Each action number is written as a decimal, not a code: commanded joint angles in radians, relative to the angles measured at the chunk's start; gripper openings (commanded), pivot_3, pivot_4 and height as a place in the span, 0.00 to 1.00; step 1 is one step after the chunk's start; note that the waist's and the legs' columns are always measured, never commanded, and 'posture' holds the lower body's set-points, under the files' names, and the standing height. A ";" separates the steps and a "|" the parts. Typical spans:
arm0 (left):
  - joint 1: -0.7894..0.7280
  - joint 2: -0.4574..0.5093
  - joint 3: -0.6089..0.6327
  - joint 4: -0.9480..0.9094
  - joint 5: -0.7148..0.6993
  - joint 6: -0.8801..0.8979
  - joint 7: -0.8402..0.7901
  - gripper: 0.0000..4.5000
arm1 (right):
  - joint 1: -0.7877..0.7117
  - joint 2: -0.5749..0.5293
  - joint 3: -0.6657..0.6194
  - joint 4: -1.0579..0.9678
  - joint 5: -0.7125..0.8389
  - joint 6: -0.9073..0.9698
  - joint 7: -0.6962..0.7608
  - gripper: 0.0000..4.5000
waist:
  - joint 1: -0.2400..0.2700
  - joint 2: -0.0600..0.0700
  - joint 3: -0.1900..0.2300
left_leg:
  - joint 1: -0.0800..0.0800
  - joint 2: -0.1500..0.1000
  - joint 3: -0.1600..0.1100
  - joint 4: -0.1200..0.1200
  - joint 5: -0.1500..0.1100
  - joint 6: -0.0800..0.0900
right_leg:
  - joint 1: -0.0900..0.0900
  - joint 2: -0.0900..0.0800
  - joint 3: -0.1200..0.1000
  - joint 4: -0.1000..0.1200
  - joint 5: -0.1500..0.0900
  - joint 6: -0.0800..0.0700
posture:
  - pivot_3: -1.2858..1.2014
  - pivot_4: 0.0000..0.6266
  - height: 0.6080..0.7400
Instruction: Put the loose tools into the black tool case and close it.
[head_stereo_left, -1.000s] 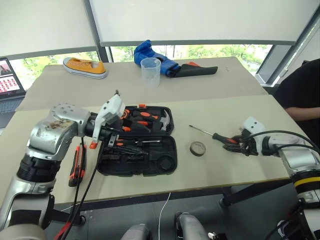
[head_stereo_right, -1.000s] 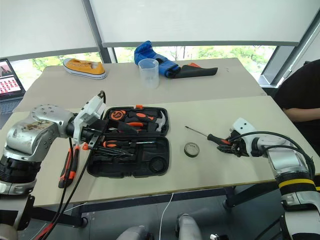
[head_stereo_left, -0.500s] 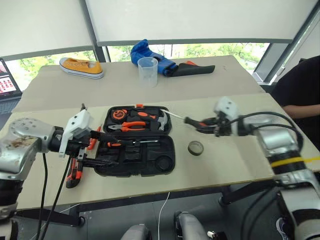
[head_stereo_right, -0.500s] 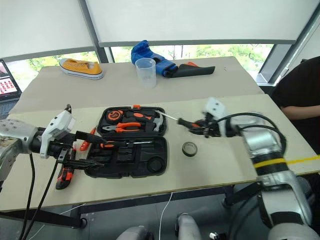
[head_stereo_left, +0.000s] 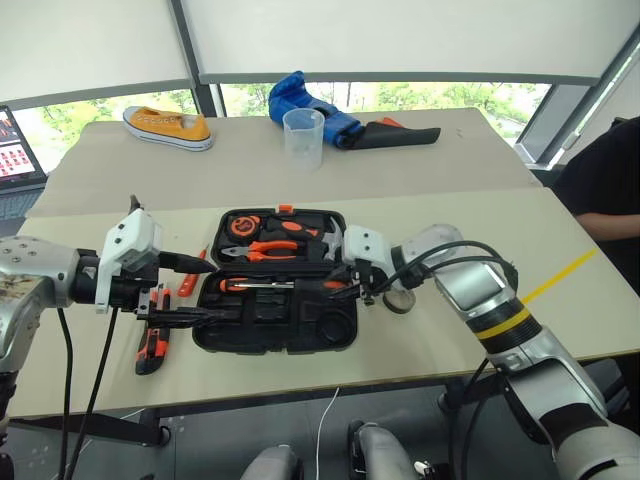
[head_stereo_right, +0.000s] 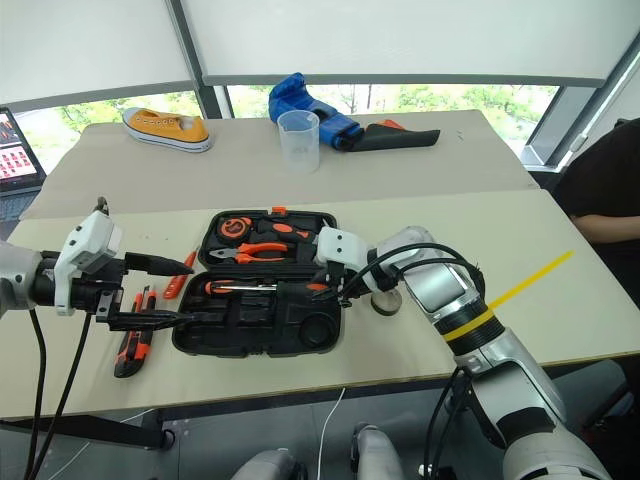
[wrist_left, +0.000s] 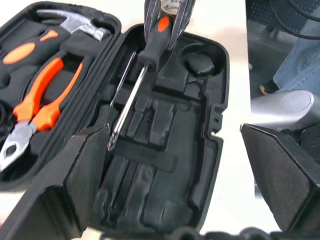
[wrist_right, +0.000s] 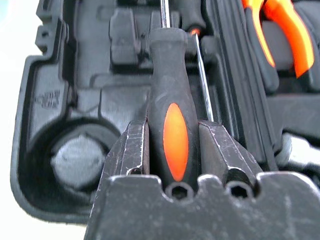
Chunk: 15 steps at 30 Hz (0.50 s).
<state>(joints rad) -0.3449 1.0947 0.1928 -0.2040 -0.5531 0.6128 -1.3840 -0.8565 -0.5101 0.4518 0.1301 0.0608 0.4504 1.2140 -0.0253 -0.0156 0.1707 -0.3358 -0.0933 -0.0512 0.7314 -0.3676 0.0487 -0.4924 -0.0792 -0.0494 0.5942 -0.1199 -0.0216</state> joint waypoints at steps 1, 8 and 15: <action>-0.032 0.005 0.002 -0.010 -0.011 -0.018 0.006 1.00 | 0.002 0.002 -0.011 -0.019 -0.010 -0.035 -0.006 0.23 | -0.003 0.000 0.000 | 0.000 0.001 0.000 0.000 0.000 -0.001 | 0.000 0.000 0.000 0.000 0.001 -0.001 | 0.52 0.24 0.88; -0.059 -0.009 -0.027 -0.004 -0.006 -0.026 0.008 1.00 | 0.006 0.024 -0.012 -0.014 -0.025 -0.017 -0.033 0.51 | -0.005 0.000 0.000 | 0.001 0.002 0.000 0.000 0.002 -0.003 | 0.000 0.000 0.003 0.000 0.002 -0.003 | 0.52 0.24 0.88; -0.080 -0.018 -0.048 0.011 0.000 -0.033 0.006 1.00 | 0.000 0.052 -0.053 -0.051 0.023 0.051 -0.054 0.99 | -0.007 0.000 0.000 | 0.001 0.002 0.000 0.000 0.002 -0.003 | 0.000 0.001 0.003 0.001 0.002 -0.003 | 0.52 0.24 0.88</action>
<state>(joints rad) -0.4017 1.0735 0.1364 -0.1926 -0.5518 0.6063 -1.3784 -0.8458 -0.4649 0.4456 0.1268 0.0543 0.4776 1.1705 -0.0321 -0.0157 0.1707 -0.3353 -0.0909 -0.0509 0.7316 -0.3655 0.0455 -0.4928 -0.0783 -0.0461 0.5948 -0.1179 -0.0248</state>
